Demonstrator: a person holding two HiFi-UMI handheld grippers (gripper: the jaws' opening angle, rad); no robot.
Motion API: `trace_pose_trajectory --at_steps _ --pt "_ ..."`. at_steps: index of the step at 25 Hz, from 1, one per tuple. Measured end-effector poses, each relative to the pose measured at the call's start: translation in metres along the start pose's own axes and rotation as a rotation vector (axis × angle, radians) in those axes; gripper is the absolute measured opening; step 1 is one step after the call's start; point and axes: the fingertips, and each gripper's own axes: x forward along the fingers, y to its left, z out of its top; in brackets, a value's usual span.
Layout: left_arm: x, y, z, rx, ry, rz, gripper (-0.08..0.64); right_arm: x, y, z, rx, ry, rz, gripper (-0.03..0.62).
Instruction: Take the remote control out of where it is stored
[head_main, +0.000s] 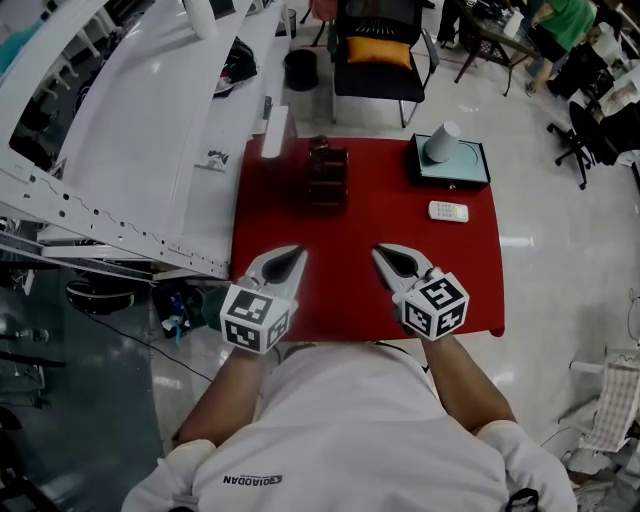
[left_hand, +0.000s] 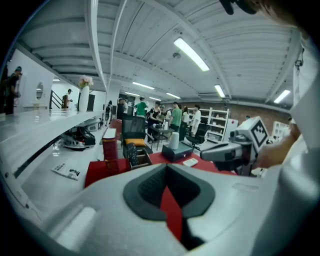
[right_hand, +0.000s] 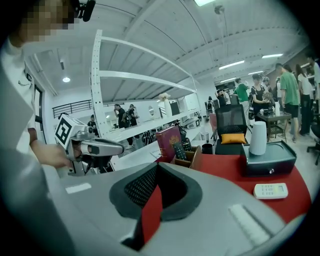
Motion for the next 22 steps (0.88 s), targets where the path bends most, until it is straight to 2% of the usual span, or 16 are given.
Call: trace_pose_trajectory --at_steps 7,16,19,22 --pt "-0.002 0.004 0.004 -0.014 -0.026 0.013 0.002 0.006 0.000 0.003 -0.029 0.011 0.007 0.005" --pt "-0.002 0.013 -0.001 -0.018 -0.004 0.031 0.002 0.023 -0.003 0.005 -0.089 0.050 0.020 0.005" --pt "-0.003 0.018 -0.003 -0.009 0.004 0.047 0.002 0.037 -0.003 0.007 -0.145 0.081 0.035 0.006" --pt "-0.006 0.023 -0.006 -0.012 0.006 0.064 0.003 0.057 -0.003 0.010 -0.263 0.122 0.047 0.006"
